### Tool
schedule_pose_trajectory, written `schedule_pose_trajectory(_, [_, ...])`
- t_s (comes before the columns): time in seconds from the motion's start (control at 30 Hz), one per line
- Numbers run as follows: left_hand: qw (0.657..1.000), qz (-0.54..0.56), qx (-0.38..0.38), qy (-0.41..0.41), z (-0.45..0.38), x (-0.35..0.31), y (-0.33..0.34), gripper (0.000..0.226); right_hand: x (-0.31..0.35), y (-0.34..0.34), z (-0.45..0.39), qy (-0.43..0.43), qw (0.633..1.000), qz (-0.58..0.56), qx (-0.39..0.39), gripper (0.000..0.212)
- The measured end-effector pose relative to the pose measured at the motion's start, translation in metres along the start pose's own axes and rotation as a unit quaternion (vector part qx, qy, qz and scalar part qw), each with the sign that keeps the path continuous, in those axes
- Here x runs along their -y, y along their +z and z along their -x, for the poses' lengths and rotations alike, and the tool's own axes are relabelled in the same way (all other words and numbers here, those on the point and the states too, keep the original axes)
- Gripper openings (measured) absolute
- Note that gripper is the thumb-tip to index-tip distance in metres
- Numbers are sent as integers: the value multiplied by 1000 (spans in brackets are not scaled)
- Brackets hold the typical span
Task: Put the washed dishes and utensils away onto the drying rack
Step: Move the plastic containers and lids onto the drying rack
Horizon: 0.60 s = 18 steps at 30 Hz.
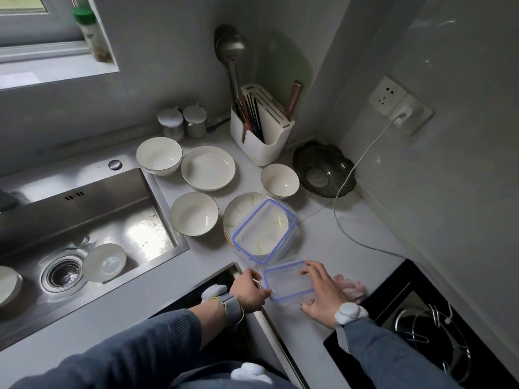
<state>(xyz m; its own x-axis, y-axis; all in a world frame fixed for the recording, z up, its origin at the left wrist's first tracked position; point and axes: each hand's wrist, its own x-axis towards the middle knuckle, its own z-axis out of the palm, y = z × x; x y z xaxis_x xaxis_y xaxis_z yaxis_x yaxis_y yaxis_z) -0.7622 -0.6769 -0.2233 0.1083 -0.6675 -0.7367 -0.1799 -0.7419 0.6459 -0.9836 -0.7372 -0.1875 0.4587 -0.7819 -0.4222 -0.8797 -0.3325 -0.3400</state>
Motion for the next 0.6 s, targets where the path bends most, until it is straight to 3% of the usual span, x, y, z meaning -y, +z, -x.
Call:
schedule_pose_trajectory(0.1, [997, -76, -8, 6, -10, 9, 4, 41, 3, 1, 2, 27, 999, -15, 12, 73])
schedule_pose_trajectory(0.3, [996, -76, -32, 28, -2, 8, 9, 33, -5, 8, -2, 86, 987, -132, 33, 94])
schedule_pose_trajectory(0.5, [998, -29, -54, 0, -2, 8, 11, 56, -11, 14, -31, 178, 949, -259, -27, 76])
schedule_pose_trajectory(0.6, [999, -20, -31, -26, -2, 9, 9, 41, -11, 16, -41, 213, 945, -247, -10, 60])
